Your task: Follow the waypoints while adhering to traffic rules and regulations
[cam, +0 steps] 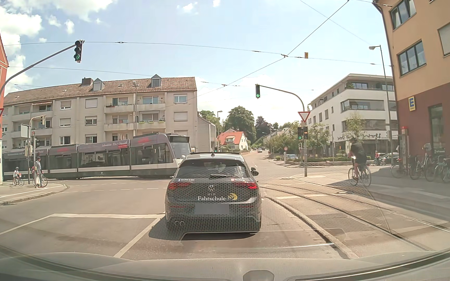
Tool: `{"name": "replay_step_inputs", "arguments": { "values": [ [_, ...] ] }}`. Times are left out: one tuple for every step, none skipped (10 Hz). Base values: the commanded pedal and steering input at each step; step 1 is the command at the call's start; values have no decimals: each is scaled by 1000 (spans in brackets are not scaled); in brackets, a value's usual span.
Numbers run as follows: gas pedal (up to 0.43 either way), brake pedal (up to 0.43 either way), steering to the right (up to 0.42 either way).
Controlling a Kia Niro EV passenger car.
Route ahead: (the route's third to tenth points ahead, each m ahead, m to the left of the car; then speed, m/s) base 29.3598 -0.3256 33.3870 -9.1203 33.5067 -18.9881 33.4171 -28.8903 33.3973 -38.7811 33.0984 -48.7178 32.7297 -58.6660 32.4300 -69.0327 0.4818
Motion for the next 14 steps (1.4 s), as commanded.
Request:
{"name": "replay_step_inputs", "arguments": {
  "values": [
    [0, 91, -9],
    [0, 91, -9],
    [0, 91, -9],
    [0, 91, -9],
    [0, 91, -9],
    [0, 91, -10],
    [0, 85, -9],
    [0, 79, -9],
    [0, 67, -10],
    [0, 37, -14],
    [0, 0, -20],
    [0, 0, -23],
    [0, 0, -22],
    [0, 0, -22]
  ]
}}
